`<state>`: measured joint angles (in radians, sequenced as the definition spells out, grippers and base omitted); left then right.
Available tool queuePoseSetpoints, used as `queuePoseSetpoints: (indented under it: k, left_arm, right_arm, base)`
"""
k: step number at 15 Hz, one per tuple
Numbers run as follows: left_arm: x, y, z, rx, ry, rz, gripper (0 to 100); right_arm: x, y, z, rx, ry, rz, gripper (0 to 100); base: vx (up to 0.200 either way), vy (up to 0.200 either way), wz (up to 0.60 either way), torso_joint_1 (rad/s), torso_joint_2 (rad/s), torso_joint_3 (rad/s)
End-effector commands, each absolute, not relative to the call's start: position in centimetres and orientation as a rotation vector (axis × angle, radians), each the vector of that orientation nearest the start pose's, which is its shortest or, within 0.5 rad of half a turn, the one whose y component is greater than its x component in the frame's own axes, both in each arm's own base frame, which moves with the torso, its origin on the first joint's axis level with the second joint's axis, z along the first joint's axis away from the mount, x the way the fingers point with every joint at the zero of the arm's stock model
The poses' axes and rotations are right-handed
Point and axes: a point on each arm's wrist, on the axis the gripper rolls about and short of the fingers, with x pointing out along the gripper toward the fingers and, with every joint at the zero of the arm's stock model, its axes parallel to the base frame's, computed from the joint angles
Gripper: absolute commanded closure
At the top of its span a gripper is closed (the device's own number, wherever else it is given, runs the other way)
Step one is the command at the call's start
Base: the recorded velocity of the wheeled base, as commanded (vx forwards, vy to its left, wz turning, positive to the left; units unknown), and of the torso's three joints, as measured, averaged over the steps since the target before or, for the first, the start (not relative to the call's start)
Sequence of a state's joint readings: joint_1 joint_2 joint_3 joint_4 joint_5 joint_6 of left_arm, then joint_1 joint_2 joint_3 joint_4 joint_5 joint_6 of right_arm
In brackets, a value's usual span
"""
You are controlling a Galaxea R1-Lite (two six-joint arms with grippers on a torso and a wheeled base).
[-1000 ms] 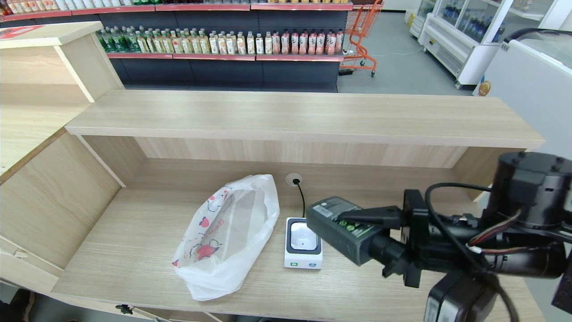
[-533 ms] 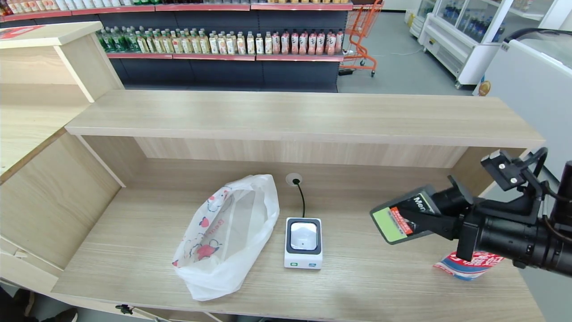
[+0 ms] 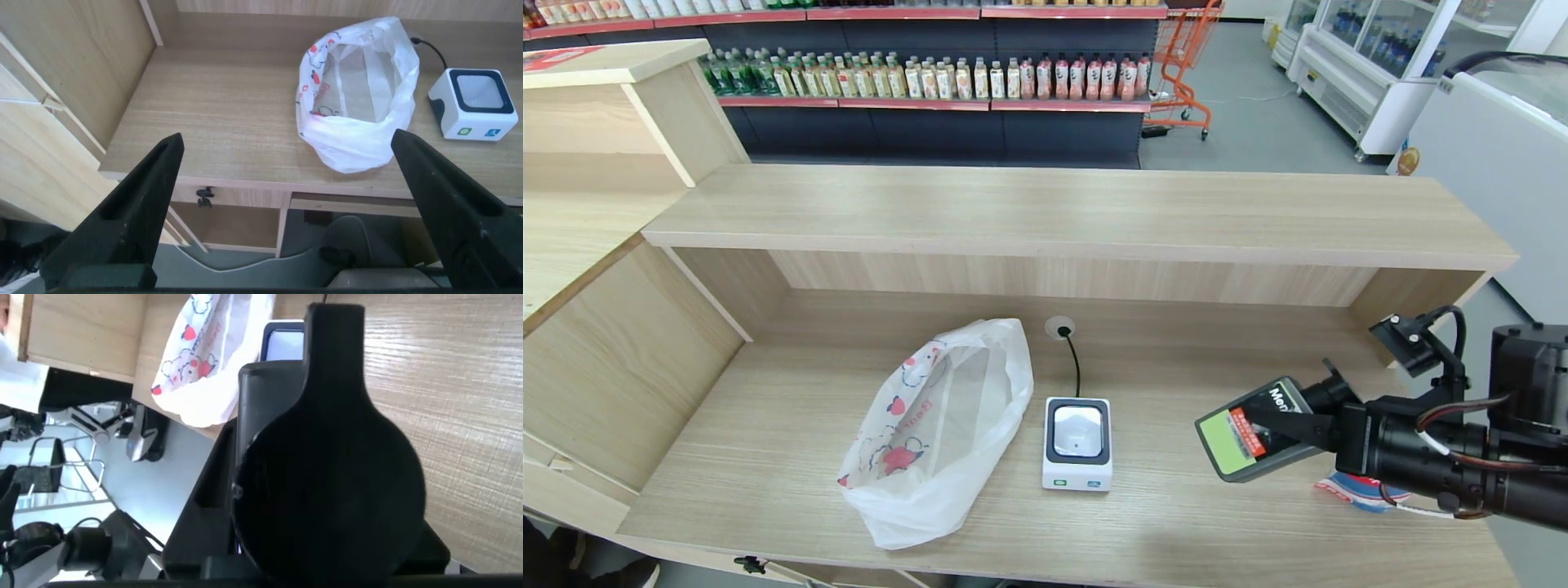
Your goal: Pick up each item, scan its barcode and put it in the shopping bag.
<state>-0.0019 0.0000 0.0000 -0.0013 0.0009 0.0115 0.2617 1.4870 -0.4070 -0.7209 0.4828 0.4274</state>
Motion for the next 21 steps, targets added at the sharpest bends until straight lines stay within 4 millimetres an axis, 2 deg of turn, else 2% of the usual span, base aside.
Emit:
queuePoseSetpoints:
  k: [1, 5, 9, 12, 15, 17, 21]
  left_arm:
    - [-2.3, 0.0, 7.6, 0.011, -0.002, -0.003, 0]
    - [-2.3, 0.0, 7.6, 0.008, -0.002, 0.0, 0]
    - [-2.3, 0.0, 7.6, -0.006, -0.003, -0.002, 0]
    - [-2.3, 0.0, 7.6, -0.021, -0.002, -0.002, 0]
    - [-2.3, 0.0, 7.6, -0.011, -0.003, -0.002, 0]
    - [-2.3, 0.0, 7.6, -0.008, -0.003, -0.002, 0]
    - [-2.3, 0.0, 7.6, -0.006, -0.003, -0.002, 0]
  right_arm:
    - [20.7, 6.9, 14.5, 0.441, 0.526, 0.659, 100]
    - [20.6, 7.0, 14.2, 0.441, 0.535, 0.66, 100]
    - [21.1, 7.1, 14.0, 0.433, 0.544, 0.657, 100]
    - [22.2, 7.8, 13.8, 0.402, 0.55, 0.676, 100]
    - [23.7, 8.4, 11.9, 0.342, 0.597, 0.659, 100]
    - [25.4, 8.9, 11.0, 0.327, 0.613, 0.592, 100]
    - [28.2, 9.9, 9.7, 0.323, 0.631, 0.576, 100]
  base:
    - [0.0, 0.0, 0.0, 0.0, 0.0, 0.0]
    - [0.0, 0.0, 0.0, 0.0, 0.0, 0.0]
    - [0.0, 0.2, 0.0, 0.0, 0.0, 0.004]
    - [0.0, 0.2, 0.0, 0.006, 0.01, 0.007]
    - [0.0, 0.2, 0.0, 0.007, 0.0, 0.002]
    - [0.0, 0.0, 0.0, 0.0, 0.0, 0.0]
    - [0.0, 0.0, 0.0, 0.0, 0.0, 0.0]
